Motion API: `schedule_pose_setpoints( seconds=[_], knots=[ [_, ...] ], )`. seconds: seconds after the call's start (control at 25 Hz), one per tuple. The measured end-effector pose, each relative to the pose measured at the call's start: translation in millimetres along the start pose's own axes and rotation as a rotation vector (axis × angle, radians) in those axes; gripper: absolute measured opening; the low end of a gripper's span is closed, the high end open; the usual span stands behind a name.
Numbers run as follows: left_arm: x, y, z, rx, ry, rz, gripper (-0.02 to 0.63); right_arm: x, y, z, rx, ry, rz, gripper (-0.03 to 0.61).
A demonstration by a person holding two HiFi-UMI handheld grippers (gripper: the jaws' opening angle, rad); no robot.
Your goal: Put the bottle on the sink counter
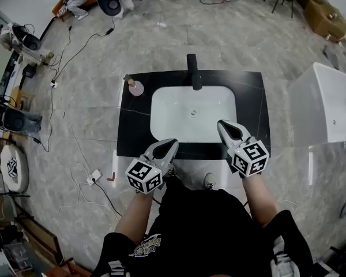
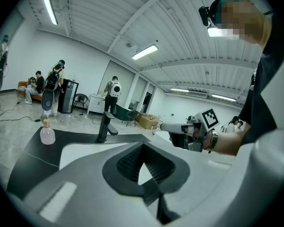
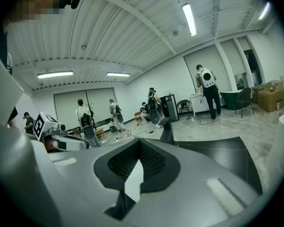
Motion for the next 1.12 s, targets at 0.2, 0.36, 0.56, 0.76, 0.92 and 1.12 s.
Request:
schedule_pose_setpoints(
  seconds=[0.2,0.36,0.56,0.76,0.92,1.12],
  knots=[
    [-4.0,16.4,34.3,0.034,-0.053,0.036,0.0,21.9,14.2,3.3,0.025,-0.059,-0.027,0.026],
    [-8.0,37.3,55.1,0.065,-0.078,0.031,0.0,33.6,34.9,-0.1,0.04,-0.105,-0.074,0.026],
    [-2.0,46.2,59.6,0.087,-0.103,0.025,0.0,34.9,49.6,-9.2,0.043,-0.141,-0.111,0.026],
    [7.7,45.1,56.2,0.083,-0.125,0.029,0.0,31.6,52.4,-8.3,0.044,-0.144,-0.11,0.026],
    [14.7,41.3,53.4,0.075,-0.129,0.034,0.0,30.9,50.0,-14.3,0.044,-0.148,-0.106,0.026],
    [9.9,42.6,51.4,0.073,-0.118,0.034,0.0,34.2,48.4,-12.4,0.048,-0.136,-0.095,0.026]
  ],
)
Point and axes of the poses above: the fingertips, and each gripper's own axes: x backward along the fingers, z to its right, y out of its underside, the point moved 4 cm from there along x, backward along the fingers, and after that the axes turned 7 degrees about -z, right-handed, at the moved point
